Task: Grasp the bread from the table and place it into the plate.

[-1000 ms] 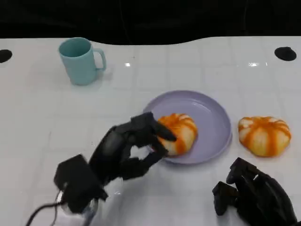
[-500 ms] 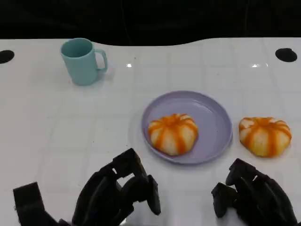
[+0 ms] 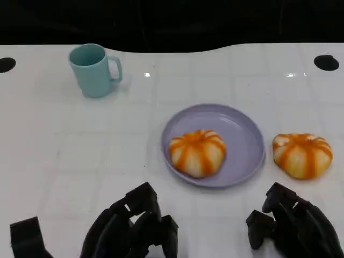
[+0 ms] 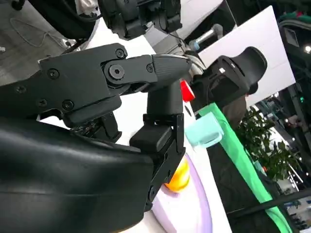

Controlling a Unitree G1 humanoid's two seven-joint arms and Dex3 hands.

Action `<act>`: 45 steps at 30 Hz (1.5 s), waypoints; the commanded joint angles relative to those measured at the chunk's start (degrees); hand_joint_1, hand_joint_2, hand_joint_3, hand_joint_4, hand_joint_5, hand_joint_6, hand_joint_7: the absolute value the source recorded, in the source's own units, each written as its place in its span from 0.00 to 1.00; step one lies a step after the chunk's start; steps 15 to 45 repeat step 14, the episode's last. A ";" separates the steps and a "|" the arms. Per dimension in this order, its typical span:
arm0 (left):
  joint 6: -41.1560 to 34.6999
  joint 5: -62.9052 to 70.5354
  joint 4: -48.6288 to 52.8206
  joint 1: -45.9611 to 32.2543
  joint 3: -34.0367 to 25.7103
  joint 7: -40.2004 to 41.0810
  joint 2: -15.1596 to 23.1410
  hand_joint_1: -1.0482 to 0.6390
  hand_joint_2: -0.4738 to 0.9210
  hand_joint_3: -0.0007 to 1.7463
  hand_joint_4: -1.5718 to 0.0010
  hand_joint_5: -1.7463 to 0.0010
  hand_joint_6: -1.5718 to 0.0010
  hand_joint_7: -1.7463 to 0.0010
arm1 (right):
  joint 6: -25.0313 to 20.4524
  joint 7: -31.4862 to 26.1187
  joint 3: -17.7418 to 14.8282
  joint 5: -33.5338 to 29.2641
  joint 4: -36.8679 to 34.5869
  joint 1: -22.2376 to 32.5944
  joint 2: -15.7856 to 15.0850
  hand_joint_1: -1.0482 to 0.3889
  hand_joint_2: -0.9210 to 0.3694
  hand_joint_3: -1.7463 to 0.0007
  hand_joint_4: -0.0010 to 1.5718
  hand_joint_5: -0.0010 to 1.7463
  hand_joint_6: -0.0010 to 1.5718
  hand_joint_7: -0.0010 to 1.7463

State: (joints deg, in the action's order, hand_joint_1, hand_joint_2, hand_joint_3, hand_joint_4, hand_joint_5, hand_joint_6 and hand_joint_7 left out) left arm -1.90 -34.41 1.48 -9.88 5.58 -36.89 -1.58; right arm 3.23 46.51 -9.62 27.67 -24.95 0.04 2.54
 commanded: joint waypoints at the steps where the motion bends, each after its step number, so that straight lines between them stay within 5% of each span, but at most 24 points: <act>1: -0.53 -1.14 0.93 0.55 -1.95 -2.33 0.31 0.24 1.00 0.18 0.45 0.00 0.61 0.00 | 0.93 0.08 -0.28 0.03 -1.13 -0.70 -0.70 0.34 0.00 0.86 0.49 0.97 0.43 0.83; 45: -2.28 -2.01 3.12 2.23 -4.45 -4.77 0.19 0.24 1.00 0.16 0.45 0.00 0.58 0.06 | 2.29 -0.30 -0.06 -0.52 -2.91 -1.69 -0.17 0.35 0.00 0.86 0.48 0.96 0.43 0.82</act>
